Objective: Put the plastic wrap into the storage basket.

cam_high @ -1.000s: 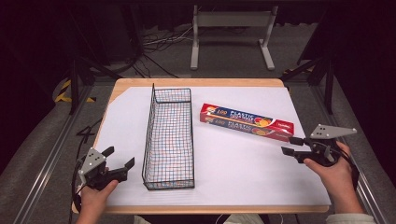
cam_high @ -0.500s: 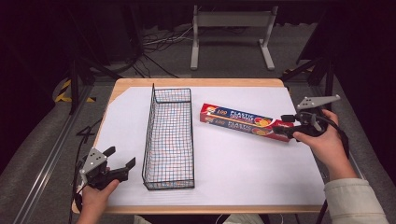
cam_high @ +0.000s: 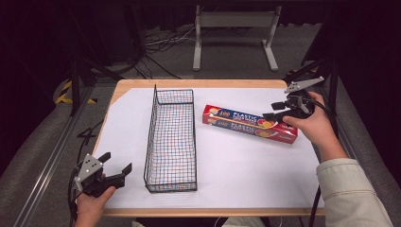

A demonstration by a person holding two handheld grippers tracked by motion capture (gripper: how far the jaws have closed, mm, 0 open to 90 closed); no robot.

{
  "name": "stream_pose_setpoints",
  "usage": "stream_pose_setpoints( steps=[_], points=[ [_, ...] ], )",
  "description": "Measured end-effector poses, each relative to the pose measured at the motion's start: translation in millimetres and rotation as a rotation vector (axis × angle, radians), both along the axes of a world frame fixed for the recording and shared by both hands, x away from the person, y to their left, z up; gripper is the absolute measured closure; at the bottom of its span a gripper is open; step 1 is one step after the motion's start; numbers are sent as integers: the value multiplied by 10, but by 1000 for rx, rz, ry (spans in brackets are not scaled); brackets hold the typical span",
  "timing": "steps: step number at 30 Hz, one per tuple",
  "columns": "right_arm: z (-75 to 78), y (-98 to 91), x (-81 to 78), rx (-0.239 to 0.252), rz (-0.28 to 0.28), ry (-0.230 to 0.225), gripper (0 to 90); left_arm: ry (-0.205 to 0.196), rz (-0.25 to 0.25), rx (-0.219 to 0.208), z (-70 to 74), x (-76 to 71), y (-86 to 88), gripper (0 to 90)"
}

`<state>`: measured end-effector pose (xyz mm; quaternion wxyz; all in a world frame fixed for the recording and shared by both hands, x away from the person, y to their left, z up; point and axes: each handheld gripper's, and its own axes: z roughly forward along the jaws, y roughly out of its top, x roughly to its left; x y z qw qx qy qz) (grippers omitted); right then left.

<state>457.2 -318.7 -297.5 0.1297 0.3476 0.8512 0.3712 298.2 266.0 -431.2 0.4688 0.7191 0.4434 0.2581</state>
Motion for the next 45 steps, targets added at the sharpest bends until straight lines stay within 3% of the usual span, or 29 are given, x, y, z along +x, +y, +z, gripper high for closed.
stream_pose_setpoints(
  steps=[11, 17, 22, 25, 33, 38, 40, 45],
  points=[
    [-31, 105, 149, -2, -5, -41, 314, 5, 1, -2, -9, 12, 0, 124],
    [-65, 175, 270, -22, 6, -24, 304, 4, -11, -2, -14, 40, -22, 124],
    [-170, 260, 391, 20, 28, -2, 289, 5, -4, -12, -19, 52, -24, 126],
    [-202, 286, 428, 20, 35, 1, 284, 3, -6, -14, -20, 59, -20, 126],
    [-383, 363, 571, -25, 72, -4, 222, 5, -12, -19, -24, 78, -14, 125],
    [-545, 412, 631, -88, 94, -5, 147, 0, -11, -28, -27, 91, -9, 124],
    [-618, 437, 652, -107, 120, 23, 138, 3, -11, -30, -24, 94, -7, 125],
    [-730, 490, 684, -147, 144, 38, 117, 4, -15, -27, -30, 107, -16, 125]
  ],
)
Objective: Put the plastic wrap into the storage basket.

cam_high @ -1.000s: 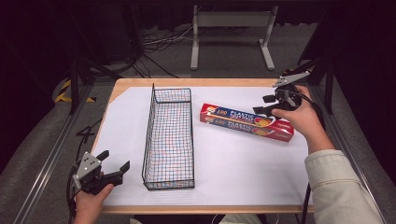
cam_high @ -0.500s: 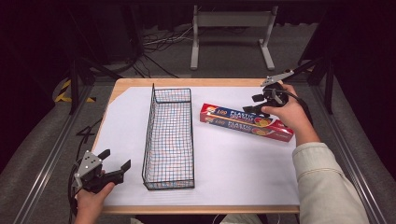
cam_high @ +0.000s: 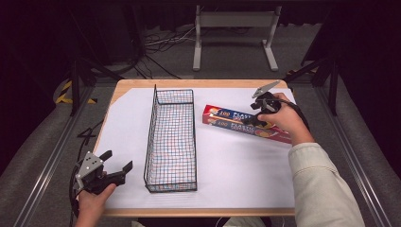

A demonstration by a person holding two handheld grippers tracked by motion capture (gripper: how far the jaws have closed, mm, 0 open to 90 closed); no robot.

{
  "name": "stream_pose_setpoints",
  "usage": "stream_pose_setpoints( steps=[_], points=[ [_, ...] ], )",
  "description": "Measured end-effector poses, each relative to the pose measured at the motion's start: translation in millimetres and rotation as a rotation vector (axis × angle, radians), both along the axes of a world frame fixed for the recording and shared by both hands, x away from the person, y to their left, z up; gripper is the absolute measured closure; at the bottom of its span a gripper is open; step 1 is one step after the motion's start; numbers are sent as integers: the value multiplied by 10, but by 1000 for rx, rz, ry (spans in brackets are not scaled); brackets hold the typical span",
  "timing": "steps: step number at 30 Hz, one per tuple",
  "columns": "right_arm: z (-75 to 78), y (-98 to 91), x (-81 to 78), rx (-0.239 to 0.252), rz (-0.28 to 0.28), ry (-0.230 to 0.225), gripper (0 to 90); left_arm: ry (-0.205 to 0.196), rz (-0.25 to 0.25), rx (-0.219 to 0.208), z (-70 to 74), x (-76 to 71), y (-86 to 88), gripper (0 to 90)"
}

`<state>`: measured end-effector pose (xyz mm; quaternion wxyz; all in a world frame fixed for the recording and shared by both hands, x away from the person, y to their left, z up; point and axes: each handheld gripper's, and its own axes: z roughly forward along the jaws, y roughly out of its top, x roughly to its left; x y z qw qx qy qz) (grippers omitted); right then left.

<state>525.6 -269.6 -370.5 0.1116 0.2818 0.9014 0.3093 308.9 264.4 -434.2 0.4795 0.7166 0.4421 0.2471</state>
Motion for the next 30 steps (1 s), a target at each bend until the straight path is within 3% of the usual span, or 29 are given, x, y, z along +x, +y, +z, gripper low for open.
stream_pose_setpoints(
  steps=[12, 16, 22, 30],
  points=[
    [-316, 54, 66, -148, 47, 94, 94, 8, -3, -4, -6, -5, 10, 125],
    [-344, 65, 93, -153, 46, 98, 91, 12, -2, -5, -13, -3, 14, 125],
    [-400, 82, 135, -213, 45, 157, 116, 16, -2, -6, -21, -1, 25, 125],
    [-390, 147, 167, -253, 107, 165, 200, 21, 2, -6, -29, 0, 25, 125]
  ],
)
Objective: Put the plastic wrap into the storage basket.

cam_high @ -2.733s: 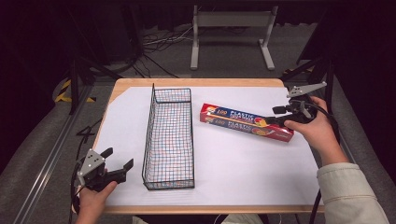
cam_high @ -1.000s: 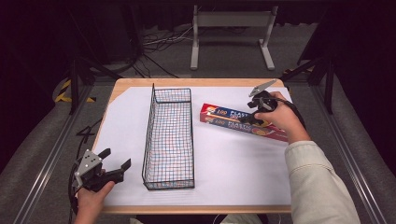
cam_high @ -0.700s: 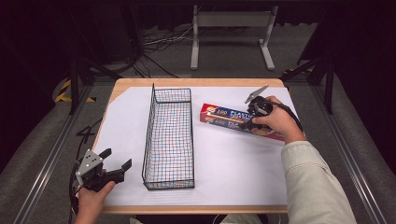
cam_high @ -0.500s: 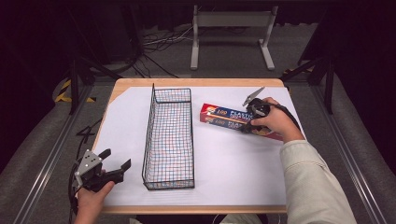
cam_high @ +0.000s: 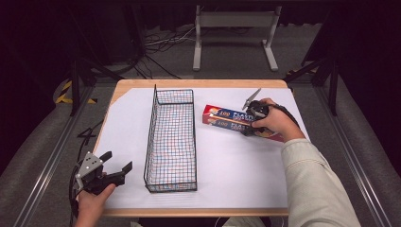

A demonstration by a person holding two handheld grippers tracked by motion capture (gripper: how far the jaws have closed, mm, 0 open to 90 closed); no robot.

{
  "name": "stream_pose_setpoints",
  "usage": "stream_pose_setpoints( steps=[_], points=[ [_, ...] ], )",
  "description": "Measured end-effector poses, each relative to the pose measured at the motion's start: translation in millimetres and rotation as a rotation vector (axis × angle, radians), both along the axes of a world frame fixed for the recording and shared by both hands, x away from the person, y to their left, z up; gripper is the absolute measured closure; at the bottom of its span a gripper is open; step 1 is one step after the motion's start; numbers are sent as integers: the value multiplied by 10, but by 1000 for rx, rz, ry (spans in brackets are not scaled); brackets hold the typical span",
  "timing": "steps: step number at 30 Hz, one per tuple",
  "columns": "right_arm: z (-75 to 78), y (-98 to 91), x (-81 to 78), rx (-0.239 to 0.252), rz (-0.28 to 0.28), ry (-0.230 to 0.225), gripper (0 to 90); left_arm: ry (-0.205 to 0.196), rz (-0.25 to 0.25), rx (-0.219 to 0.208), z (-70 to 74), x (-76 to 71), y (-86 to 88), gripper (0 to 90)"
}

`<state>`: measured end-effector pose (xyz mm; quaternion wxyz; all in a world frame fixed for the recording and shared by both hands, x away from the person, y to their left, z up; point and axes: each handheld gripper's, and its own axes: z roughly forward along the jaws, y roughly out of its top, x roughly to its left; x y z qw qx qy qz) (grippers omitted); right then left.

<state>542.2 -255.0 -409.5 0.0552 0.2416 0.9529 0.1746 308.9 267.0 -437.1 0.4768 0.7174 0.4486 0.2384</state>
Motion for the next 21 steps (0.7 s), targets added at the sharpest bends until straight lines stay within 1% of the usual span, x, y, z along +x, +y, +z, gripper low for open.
stream_pose_setpoints(
  steps=[1, 3, 4, 5, 8, 13, 17, 18, 21],
  points=[
    [1, 3, 7, -11, 3, -1, 226, 0, -3, 3, -1, 1, 2, 125],
    [15, 7, 9, -15, -4, 6, 279, 0, -2, 1, -8, 4, 3, 125],
    [20, 8, 9, -20, -1, 2, 294, 5, -2, 2, -9, 4, 6, 125],
    [32, 11, 7, -28, 0, -2, 328, 5, -1, 3, -10, 5, 6, 125],
    [52, 23, 4, -44, -9, -3, 341, 3, 0, 5, -10, 3, 2, 125],
    [78, 43, -23, -52, -20, 9, 361, 6, 0, 4, -12, 4, 11, 125],
    [87, 41, -87, -39, -63, 38, 377, 5, 1, 3, -11, 4, 8, 125],
    [98, 37, -108, -31, -82, 46, 381, 5, 0, 3, -10, 4, 7, 125],
    [149, 19, -145, -15, -125, 50, 389, 3, 1, 0, -4, 5, -3, 125]
  ],
)
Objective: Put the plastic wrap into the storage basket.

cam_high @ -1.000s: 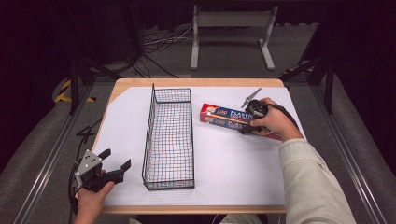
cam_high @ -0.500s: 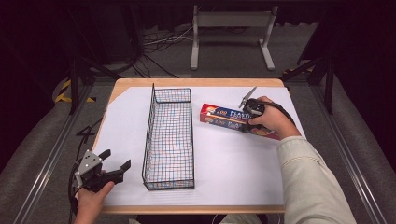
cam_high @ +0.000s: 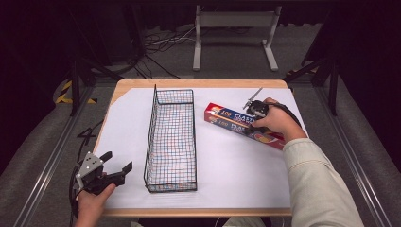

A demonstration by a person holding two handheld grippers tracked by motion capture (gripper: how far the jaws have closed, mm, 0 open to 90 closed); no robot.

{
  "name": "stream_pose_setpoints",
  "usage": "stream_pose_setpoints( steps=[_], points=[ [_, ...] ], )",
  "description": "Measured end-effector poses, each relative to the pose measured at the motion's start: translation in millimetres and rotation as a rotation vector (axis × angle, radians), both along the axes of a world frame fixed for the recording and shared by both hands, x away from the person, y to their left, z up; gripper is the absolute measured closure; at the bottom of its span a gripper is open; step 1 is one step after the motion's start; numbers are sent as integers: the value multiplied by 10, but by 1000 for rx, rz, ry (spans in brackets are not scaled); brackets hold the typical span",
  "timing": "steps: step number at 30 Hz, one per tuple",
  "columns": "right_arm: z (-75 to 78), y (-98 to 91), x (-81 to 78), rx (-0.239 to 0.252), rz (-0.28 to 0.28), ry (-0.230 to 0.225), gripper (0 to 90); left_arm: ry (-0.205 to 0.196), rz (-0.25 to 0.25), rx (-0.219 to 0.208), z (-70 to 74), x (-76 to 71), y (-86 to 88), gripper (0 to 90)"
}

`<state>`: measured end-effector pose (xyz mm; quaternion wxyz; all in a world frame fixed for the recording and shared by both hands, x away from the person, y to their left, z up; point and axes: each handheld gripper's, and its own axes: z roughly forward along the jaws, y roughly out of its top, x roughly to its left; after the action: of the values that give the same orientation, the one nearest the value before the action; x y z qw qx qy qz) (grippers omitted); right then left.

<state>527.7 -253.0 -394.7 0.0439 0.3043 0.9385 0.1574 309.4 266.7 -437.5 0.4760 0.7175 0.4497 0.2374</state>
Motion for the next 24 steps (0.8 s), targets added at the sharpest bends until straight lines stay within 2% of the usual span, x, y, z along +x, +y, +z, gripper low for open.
stream_pose_setpoints(
  steps=[3, 6, 8, 9, 10, 13, 14, 17, 24],
  points=[
    [91, -24, -62, 36, -50, 8, 391, -2, -3, 1, 6, 3, -7, 125],
    [166, -25, -121, 60, -149, 20, 394, -5, -8, 5, 12, 10, -17, 125],
    [203, -36, -155, 70, -184, 6, 395, -5, -10, 4, 16, 17, -32, 125],
    [203, -36, -155, 70, -184, 6, 395, -5, -10, 4, 16, 17, -32, 125],
    [230, -45, -176, 69, -203, -6, 394, -9, -16, 9, 20, 22, -37, 125],
    [290, -58, -230, 83, -274, -5, 395, -5, -15, 5, 19, 33, -54, 125],
    [322, -59, -262, 98, -320, -3, 395, -6, -18, 9, 17, 42, -54, 125],
    [407, -58, -342, 135, -402, -15, 397, -2, -22, 9, 11, 58, -68, 125],
    [541, -1, -460, 128, -465, -36, 398, -4, -24, 10, 15, 73, -85, 125]
  ],
)
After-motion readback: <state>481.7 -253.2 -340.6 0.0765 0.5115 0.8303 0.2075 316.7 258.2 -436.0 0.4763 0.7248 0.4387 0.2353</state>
